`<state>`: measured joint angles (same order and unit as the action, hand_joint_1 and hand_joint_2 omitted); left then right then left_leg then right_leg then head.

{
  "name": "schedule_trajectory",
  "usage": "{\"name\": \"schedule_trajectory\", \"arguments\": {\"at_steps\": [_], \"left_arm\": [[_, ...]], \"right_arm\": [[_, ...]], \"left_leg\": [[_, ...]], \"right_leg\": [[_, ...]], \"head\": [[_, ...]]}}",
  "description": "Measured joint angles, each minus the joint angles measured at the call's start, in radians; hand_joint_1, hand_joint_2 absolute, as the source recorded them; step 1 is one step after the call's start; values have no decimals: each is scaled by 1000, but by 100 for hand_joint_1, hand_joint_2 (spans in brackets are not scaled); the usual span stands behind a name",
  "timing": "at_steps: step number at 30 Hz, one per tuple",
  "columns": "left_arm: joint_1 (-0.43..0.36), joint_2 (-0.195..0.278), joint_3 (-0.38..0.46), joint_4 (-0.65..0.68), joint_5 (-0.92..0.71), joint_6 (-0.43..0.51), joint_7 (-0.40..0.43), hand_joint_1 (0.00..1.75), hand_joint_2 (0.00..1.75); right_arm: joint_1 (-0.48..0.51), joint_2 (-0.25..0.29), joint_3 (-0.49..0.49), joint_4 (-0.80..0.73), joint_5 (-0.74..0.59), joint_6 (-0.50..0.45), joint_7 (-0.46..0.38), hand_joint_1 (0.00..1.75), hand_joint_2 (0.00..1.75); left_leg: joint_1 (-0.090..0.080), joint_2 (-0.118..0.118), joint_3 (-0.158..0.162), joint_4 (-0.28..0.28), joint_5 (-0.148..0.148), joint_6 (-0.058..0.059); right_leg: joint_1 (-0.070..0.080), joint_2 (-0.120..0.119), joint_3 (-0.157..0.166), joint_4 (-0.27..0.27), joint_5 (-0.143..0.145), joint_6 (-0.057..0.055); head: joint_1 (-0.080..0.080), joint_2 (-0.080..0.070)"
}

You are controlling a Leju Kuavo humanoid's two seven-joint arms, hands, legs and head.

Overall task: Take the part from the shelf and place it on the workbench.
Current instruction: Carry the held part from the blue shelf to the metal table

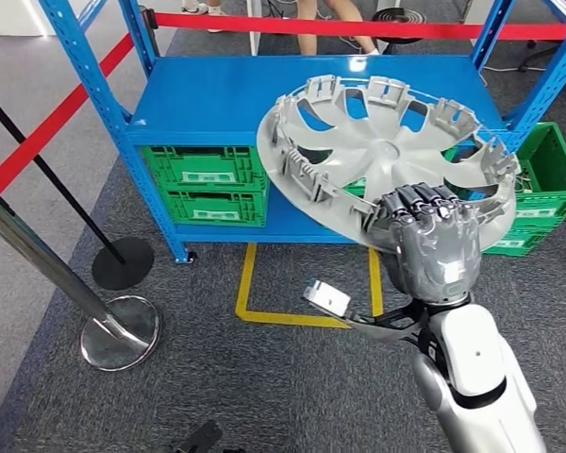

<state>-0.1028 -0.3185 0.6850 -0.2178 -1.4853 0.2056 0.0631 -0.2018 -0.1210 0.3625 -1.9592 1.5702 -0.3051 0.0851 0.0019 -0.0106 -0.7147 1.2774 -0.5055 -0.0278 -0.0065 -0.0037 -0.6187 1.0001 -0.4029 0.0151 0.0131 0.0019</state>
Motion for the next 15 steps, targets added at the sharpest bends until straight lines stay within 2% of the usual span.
{"name": "schedule_trajectory", "arguments": {"at_steps": [1, 2, 3, 4, 5, 7, 8, 9, 10, 12, 13, 14, 15], "left_arm": [[0, 0, 0, 0, 0, 1, 0, 0, 175], [0, 0, 0, 0, 0, 2, 1, 0, 175], [-1, -1, 0, 0, 0, 2, 1, 0, 175], [-1, -1, 0, 0, 0, 4, 2, 0, 175], [0, -1, 0, 0, 0, 5, 2, 0, 175], [3, -1, 2, 0, 0, 6, 4, 0, 175], [5, -1, 3, 0, 0, 7, 5, 0, 175], [6, -1, 4, 0, 0, 7, 6, 0, 175], [7, -1, 5, 0, 0, 7, 6, 0, 175], [7, -1, 6, 0, 0, 8, 8, 0, 175], [7, -1, 7, 0, 0, 8, 8, 0, 175], [7, -1, 9, 0, 0, 8, 8, 0, 175], [8, -1, 10, 0, 0, 8, 9, 0, 175]], "right_arm": [[-6, 2, 2, 4, 0, 5, 6, 175, 175], [-14, 4, 6, 8, 0, 10, 13, 175, 175], [-24, 6, 10, 11, 0, 14, 20, 175, 175], [-34, 8, 14, 13, 0, 17, 26, 175, 175], [-44, 9, 20, 16, 0, 18, 32, 175, 175], [-56, 11, 28, 24, 0, 21, 37, 175, 175], [-58, 11, 31, 28, 0, 21, 39, 175, 175], [-59, 11, 33, 32, 0, 22, 39, 175, 175], [-60, 11, 36, 36, 0, 23, 39, 175, 175], [-61, 11, 41, 43, -1, 24, 39, 175, 175], [-62, 11, 43, 46, -1, 24, 39, 175, 175], [-63, 11, 45, 49, -1, 24, 39, 175, 175], [-64, 11, 47, 51, -1, 24, 39, 175, 175]], "left_leg": [[2, 0, 41, -41, 27, -1], [5, 0, 95, -104, 39, -2], [5, -1, 149, -180, 35, -2], [5, -2, 188, -241, 25, 3], [1, -4, 207, -279, 15, 9], [-6, -4, 197, -296, 26, 29], [-7, -3, 190, -298, 36, 39], [-7, -2, 182, -299, 46, 48], [-6, -1, 173, -300, 56, 55], [-9, -1, 151, -299, 76, 62], [-10, -1, 137, -299, 87, 63], [-12, -1, 124, -298, 97, 63], [-13, -1, 112, -298, 108, 63]], "right_leg": [[-1, 0, -14, 1, 12, 3], [0, 0, -27, 2, 22, 8], [0, 0, -38, 4, 31, 13], [0, -1, -46, 5, 42, 19], [-1, -1, -53, 3, 54, 25], [-7, -1, -62, -4, 74, 37], [-11, -1, -70, 0, 65, 42], [-12, -1, -80, 21, 38, 46], [-13, 0, -94, 66, -6, 49], [-11, 1, -126, 205, -102, 52], [-11, 1, -135, 266, -128, 52], [-10, 1, -130, 299, -131, 51], [-9, 1, -107, 294, -115, 48]], "head": [[0, 0], [0, 0], [0, 0], [1, 0], [0, 0], [-1, 0], [-1, 0], [0, 0], [1, 0], [3, 0], [3, 0], [3, 0], [3, 0]]}}
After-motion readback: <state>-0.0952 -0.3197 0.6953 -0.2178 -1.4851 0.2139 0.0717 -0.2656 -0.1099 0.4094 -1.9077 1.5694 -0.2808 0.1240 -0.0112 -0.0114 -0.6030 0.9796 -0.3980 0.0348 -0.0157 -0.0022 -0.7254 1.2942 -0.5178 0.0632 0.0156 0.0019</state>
